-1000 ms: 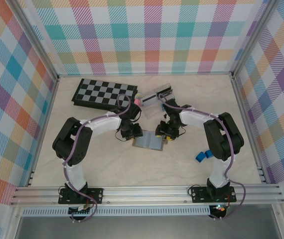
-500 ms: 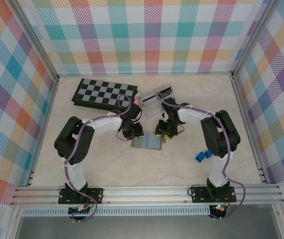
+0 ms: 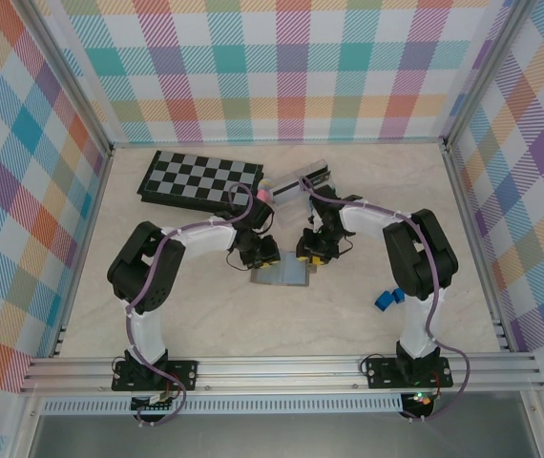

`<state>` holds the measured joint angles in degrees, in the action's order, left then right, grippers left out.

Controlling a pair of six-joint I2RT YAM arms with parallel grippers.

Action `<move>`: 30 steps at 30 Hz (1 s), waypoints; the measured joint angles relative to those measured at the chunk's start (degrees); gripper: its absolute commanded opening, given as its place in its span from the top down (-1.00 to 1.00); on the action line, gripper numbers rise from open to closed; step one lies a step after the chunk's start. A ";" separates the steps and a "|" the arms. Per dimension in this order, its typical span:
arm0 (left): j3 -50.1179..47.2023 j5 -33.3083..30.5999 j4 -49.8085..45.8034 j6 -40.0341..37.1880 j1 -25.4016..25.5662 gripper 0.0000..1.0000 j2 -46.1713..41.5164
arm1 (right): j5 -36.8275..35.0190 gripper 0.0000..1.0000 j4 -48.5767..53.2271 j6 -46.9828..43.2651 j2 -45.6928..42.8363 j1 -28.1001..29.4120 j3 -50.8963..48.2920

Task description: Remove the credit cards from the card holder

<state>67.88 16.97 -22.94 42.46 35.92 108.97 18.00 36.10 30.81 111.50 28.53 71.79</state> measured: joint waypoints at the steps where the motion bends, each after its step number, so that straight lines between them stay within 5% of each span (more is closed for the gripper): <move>1: 0.04 -0.02 -0.04 -0.02 0.00 0.59 0.00 | 0.00 0.26 0.00 -0.04 0.00 0.00 0.02; 6: 0.48 -1.75 -2.16 -0.61 0.20 0.42 -0.87 | -0.37 0.08 -0.26 -0.24 -0.02 0.22 0.70; 18: 3.13 -16.31 -14.99 -5.16 -6.64 -0.38 -19.37 | -19.37 -0.97 -0.44 -0.39 -21.22 0.22 1.07; 24: 3.15 -29.81 -18.88 -7.98 -12.87 -1.00 -27.47 | -34.21 -1.00 0.11 -1.79 -26.93 -3.56 1.07; 30: -6.12 -43.21 -14.34 -10.99 -16.26 -1.00 -38.58 | -46.05 -1.00 -1.11 -2.93 -30.91 -8.98 -2.71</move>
<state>61.76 -26.24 -37.28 31.46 19.66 70.39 -28.05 34.98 27.88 80.60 19.55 69.08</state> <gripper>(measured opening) 0.999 0.999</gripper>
